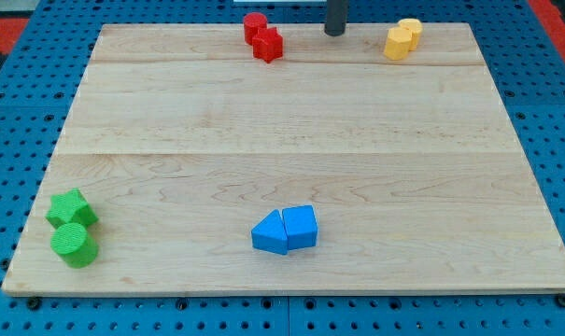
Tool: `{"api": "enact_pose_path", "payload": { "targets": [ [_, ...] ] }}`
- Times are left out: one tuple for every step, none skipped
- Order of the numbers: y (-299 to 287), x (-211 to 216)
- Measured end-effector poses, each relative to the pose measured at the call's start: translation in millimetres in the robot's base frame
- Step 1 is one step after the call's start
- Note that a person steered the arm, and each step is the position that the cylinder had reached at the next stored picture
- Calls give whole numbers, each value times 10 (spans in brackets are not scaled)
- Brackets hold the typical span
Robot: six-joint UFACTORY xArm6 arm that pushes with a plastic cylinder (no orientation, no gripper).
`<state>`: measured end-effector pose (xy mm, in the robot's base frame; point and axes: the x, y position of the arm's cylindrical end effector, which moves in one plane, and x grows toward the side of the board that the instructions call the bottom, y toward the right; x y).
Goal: Adjust the red star vertically below the red circle
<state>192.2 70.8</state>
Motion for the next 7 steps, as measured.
{"api": "enact_pose_path", "payload": {
  "targets": [
    [-31, -3],
    [-371, -2],
    [-662, -1],
    [-678, 31],
    [-777, 433],
    [-649, 538],
    [-305, 340]
  ]
}}
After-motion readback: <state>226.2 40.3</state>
